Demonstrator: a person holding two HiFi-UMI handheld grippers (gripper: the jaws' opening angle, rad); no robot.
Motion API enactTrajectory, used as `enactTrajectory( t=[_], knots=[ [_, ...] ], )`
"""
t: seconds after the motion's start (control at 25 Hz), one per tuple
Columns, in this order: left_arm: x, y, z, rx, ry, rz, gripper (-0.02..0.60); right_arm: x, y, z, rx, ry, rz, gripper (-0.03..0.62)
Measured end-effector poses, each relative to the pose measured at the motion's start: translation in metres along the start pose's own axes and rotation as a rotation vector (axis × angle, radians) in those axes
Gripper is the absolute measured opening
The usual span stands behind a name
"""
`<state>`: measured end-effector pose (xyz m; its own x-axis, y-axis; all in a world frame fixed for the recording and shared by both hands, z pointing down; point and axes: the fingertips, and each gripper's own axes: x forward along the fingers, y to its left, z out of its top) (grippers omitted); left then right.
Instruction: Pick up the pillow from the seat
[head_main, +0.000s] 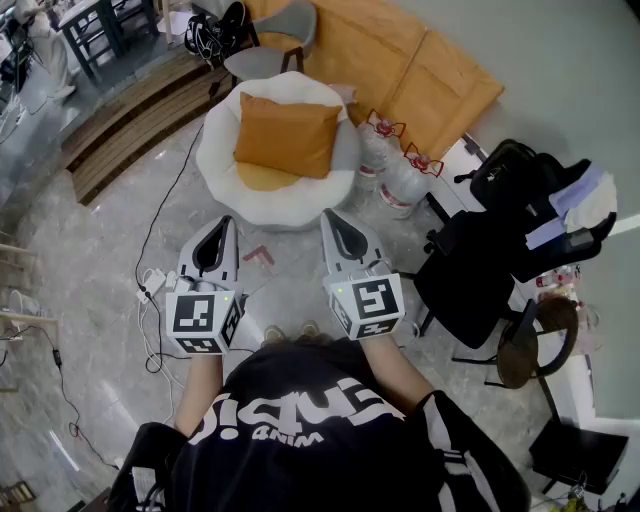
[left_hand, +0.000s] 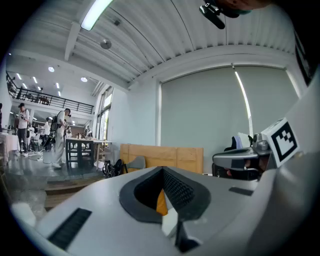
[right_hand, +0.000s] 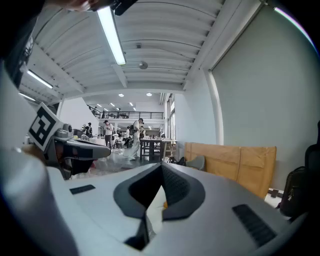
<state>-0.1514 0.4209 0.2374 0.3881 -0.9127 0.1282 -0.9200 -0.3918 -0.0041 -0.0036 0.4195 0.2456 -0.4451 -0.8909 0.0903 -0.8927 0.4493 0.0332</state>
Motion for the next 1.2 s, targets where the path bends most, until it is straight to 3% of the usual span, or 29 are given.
enactTrajectory(
  t=[0.76,1.2],
  knots=[
    [-0.009,0.011,-0.004,0.004,0.004,-0.005,0.009,-0.006,0.000,0.004,0.031,-0.048,0.001,0.021],
    [-0.028,0.034,-0.020,0.005,0.014,-0.039,0.009,-0.024,0.016,-0.010,0.030,-0.020,-0.064,0.021]
  ],
)
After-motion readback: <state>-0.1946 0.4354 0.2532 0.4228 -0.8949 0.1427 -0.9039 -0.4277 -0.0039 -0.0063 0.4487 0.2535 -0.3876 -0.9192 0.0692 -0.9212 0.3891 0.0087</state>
